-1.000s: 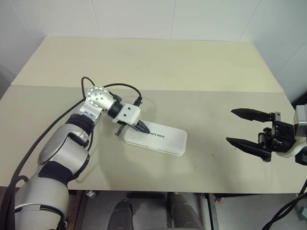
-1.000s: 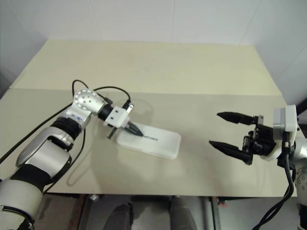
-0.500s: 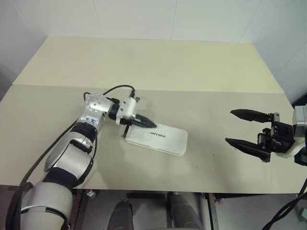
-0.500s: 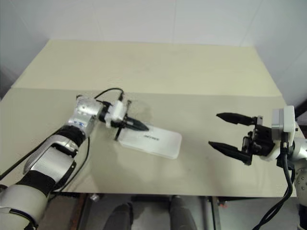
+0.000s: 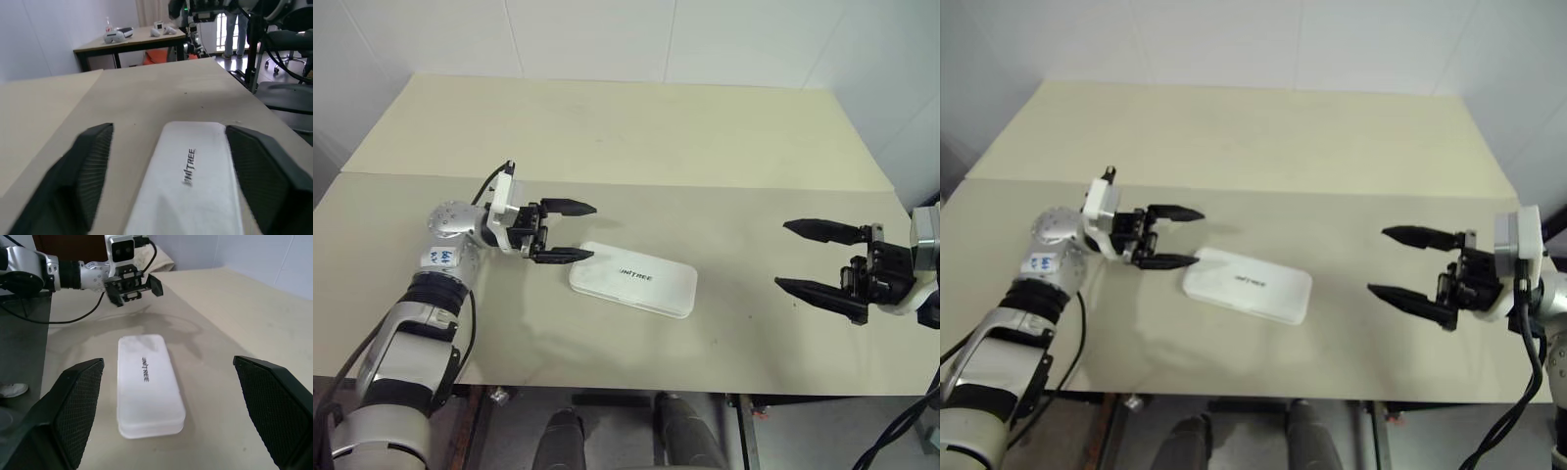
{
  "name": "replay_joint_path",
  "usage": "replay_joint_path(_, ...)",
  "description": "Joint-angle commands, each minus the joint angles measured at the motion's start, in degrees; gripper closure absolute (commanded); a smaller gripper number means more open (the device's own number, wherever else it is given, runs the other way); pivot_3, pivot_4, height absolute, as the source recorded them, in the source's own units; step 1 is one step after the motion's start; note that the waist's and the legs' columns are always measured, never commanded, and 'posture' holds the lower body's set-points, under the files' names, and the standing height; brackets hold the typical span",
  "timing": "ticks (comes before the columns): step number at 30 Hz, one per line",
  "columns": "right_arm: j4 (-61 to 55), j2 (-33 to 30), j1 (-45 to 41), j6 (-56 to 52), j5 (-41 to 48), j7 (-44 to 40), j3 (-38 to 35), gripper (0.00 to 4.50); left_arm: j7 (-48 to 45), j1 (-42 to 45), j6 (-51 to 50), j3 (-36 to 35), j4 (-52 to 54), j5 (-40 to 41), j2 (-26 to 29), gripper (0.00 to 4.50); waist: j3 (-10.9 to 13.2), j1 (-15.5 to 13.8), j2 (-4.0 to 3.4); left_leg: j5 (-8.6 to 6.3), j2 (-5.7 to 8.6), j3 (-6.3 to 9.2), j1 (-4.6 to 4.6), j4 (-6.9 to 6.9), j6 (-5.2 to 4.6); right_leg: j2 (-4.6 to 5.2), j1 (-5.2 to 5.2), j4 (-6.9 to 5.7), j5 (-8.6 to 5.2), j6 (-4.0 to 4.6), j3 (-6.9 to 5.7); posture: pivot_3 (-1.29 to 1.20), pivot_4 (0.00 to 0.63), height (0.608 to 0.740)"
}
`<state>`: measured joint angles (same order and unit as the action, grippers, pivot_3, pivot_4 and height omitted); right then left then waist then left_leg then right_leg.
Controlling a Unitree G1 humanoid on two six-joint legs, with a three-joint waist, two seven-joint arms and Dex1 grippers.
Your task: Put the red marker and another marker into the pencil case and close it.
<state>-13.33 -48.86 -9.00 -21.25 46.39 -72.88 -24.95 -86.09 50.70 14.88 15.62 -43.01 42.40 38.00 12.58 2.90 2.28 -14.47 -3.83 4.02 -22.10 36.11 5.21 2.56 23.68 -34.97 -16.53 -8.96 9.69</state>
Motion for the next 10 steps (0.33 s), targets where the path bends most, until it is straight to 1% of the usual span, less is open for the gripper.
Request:
replay_joint_path(1, -1.73, -0.65, 0.3, -0.52, 0.8, 0.08, -0.35, 0.0, -6.41, -0.33, -2.26, -2.72, 1.84, 1.12, 4.25, 0.03, 0.0, 0.16, 0.0, 0.0, 0.0, 0.0, 0.0, -0.02, 0.0, -0.01, 0.01, 0.0, -0.01, 0.01, 0.0, 0.0, 0.15, 0.74)
replay_joint_path(4, -2.31, -0.68, 2.12, -0.75, 1.1, -0.2, -1.3, 0.0, -6.41, -0.49, -2.81, -4.41, 1.76, 0.51, 5.7, 0.03, 0.0, 0.18, -0.01, 0.0, 0.0, 0.0, 0.01, -0.09, 0.0, -0.01, 0.02, 0.0, -0.03, 0.05, -0.01, 0.0, 0.15, 0.74)
replay_joint_path(7, -2.81, -0.46, 1.92, -1.19, 1.32, 0.67, -0.76, 0.0, -6.41, -0.66, -1.33, -5.91, -0.17, -0.54, 6.52, 0.03, 0.0, 0.17, -0.01, -0.02, 0.0, 0.0, 0.0, -0.09, 0.0, 0.0, 0.03, 0.0, -0.03, 0.04, -0.01, 0.0, 0.15, 0.74)
replay_joint_path(10, -1.88, -0.29, 0.35, -1.3, 1.01, 0.86, 0.3, 0.0, -6.41, -0.11, 1.15, -7.72, -1.23, -0.63, 4.92, 0.03, 0.01, 0.17, -0.01, -0.02, 0.0, 0.0, 0.01, -0.08, 0.0, 0.0, 0.03, 0.0, -0.03, 0.04, -0.01, 0.0, 0.15, 0.74)
